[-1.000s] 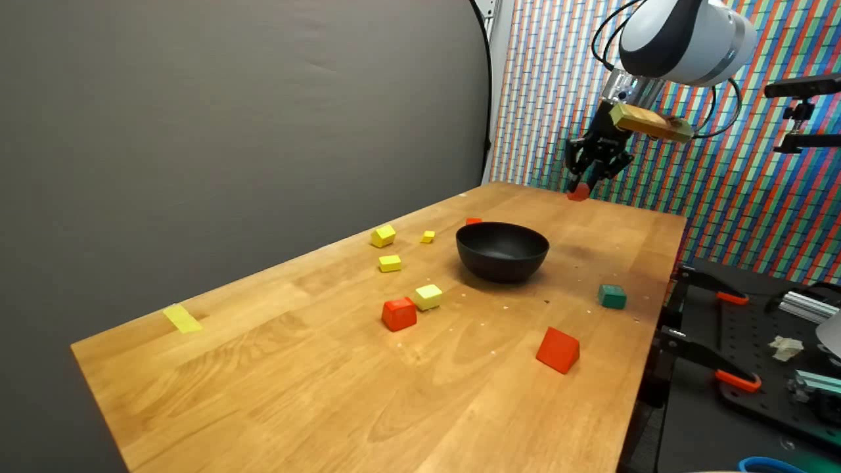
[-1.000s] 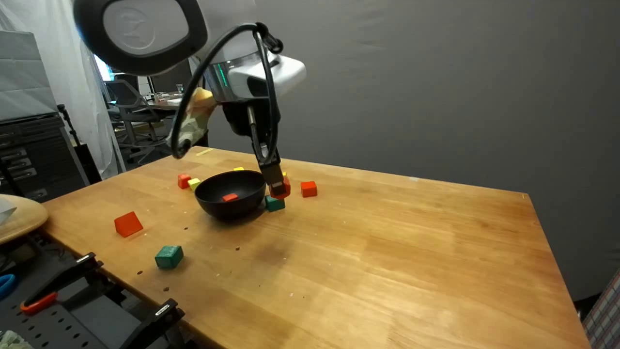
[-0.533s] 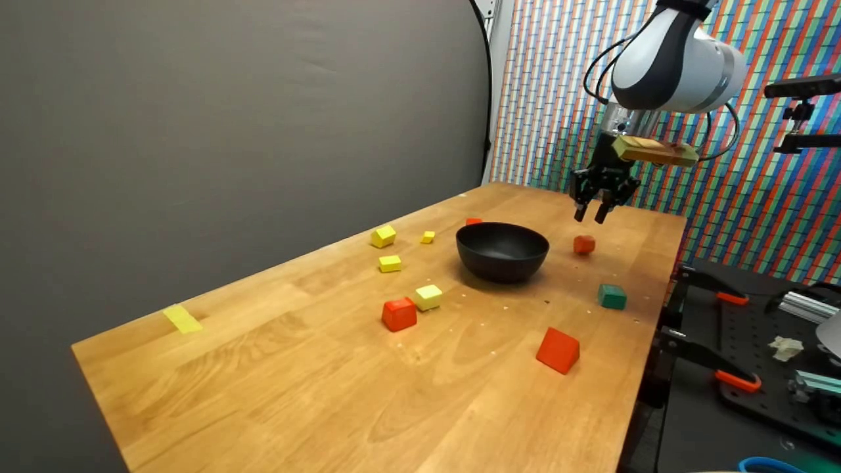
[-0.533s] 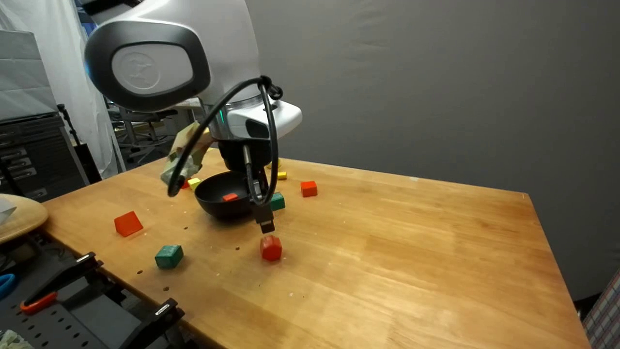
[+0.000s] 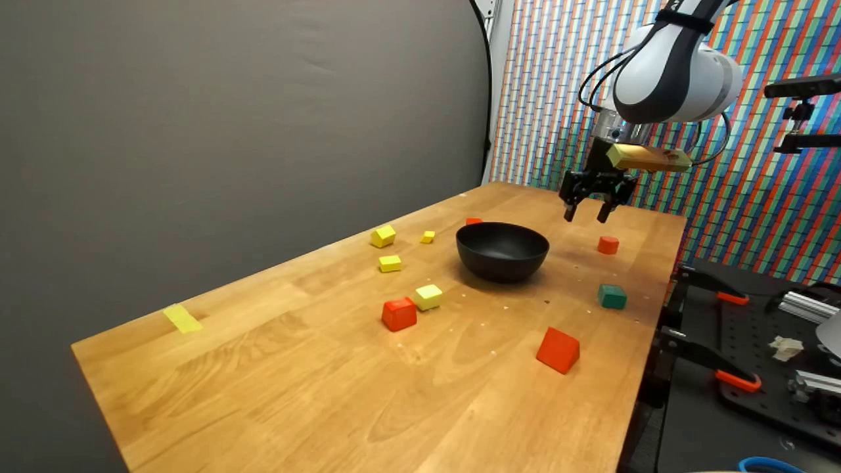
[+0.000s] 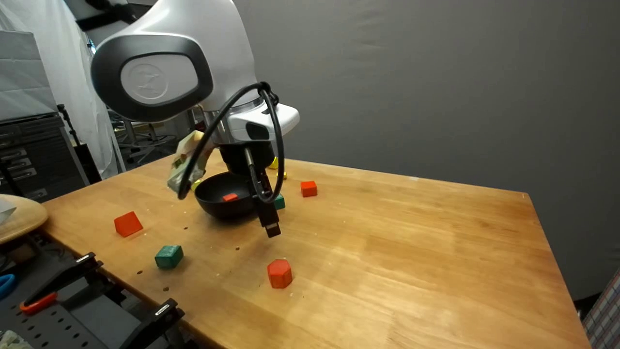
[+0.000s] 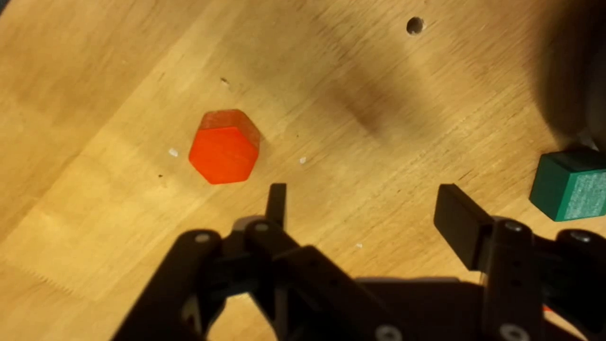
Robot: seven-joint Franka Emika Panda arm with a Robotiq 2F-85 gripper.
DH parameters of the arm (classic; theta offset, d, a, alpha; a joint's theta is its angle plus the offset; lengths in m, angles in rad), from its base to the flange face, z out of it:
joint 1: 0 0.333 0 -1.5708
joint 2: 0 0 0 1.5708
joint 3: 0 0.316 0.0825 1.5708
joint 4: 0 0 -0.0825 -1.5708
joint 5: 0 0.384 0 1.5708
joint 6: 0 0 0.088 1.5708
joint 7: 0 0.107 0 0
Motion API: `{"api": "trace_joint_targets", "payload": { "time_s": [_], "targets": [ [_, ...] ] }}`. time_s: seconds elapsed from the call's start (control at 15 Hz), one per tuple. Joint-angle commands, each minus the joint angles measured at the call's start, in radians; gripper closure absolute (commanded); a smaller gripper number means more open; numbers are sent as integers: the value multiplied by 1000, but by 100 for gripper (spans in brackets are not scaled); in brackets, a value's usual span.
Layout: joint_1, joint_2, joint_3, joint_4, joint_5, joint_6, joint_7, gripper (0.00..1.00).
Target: Take the blocks out of the gift disappointed
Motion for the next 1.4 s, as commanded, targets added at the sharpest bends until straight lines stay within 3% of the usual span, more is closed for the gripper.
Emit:
{"api": "trace_joint_targets", "payload": {
  "time_s": [0.0, 0.07, 0.2, 0.27, 0.4, 0.73, 0.87, 0.93, 1.13, 1.33],
  "targets": [
    [-26, -40, 39, -13, -7, -46, -128, 4],
    [-30, -63, 48, -23, -4, -77, -165, 0],
    [-43, -113, 32, -21, -134, -164, -182, 0],
    [-3, -164, -13, -14, -211, -260, -162, 0],
    [-37, -225, 49, 1, -298, -413, -157, 0],
    [-17, -316, 153, 143, -338, -797, -258, 0],
    [-22, -325, 173, 169, -392, -792, -307, 0],
    [-26, -305, 172, 141, -344, -766, -254, 0],
    [-25, -313, 179, 162, -371, -771, -284, 0],
    [4, -286, 235, 150, -437, -621, -215, 0]
  ]
}}
